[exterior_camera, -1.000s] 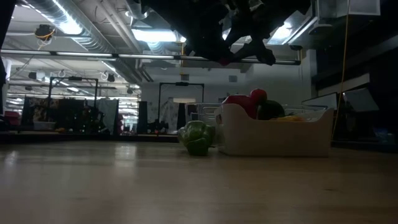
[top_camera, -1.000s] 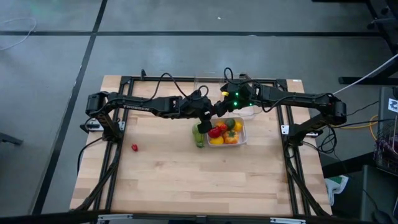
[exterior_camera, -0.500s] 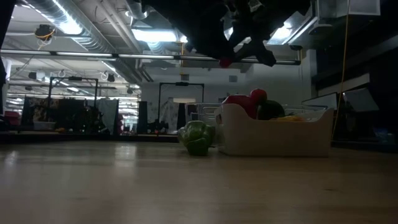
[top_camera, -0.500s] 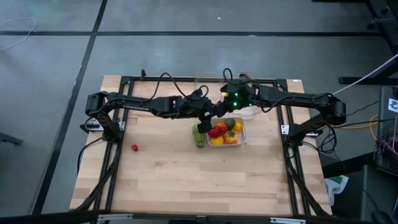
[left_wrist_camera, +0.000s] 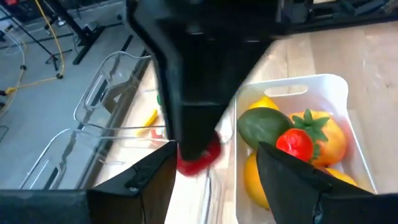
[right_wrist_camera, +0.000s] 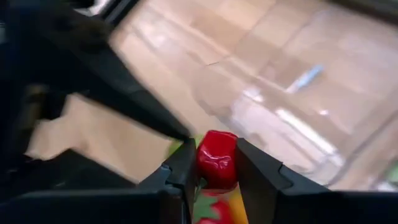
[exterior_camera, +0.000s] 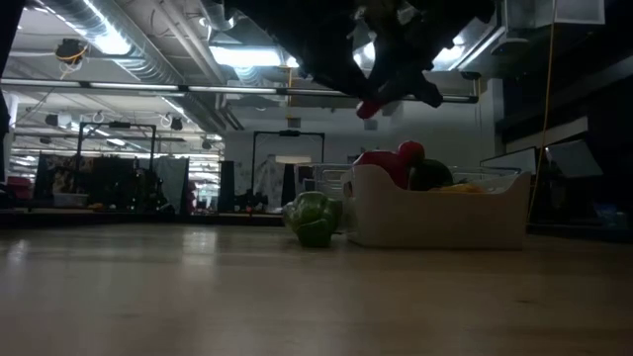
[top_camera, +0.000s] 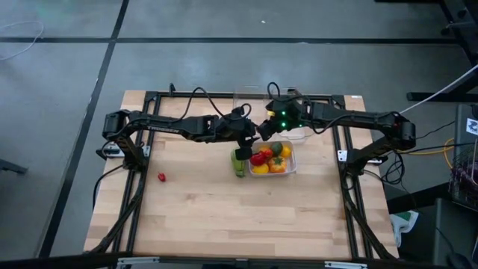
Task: Sort produce into baskets
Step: Put the bottom red bell pepper into the right transparent bin
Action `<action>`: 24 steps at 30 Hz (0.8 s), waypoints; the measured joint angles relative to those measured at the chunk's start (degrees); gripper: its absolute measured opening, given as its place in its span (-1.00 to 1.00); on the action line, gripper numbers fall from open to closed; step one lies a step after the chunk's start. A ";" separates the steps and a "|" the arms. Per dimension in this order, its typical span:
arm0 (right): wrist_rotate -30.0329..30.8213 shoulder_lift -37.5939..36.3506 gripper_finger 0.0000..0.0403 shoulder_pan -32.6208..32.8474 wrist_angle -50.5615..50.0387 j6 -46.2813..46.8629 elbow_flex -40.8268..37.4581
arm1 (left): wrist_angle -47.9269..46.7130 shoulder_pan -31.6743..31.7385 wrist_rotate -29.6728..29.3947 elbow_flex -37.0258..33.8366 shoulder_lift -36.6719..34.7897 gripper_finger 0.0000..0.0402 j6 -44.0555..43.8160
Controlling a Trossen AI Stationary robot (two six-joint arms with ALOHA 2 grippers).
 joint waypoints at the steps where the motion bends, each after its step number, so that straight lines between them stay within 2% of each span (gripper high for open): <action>1: 0.60 0.00 -0.53 -0.35 -0.50 -0.64 0.00 | -0.02 0.00 -0.23 0.00 0.00 0.07 0.42; 8: 6.20 -0.02 -0.53 -5.16 -4.87 -6.33 0.00 | -0.02 0.24 -1.80 0.00 0.00 0.07 0.76; 16: 17.53 -0.05 -0.53 -13.03 -10.26 -20.23 -0.69 | -0.04 0.35 -1.87 0.00 0.02 0.07 0.66; 24: 14.52 -0.07 -0.53 -22.29 -9.38 -22.46 -8.05 | -0.04 0.37 -1.86 -0.02 0.05 0.07 -0.83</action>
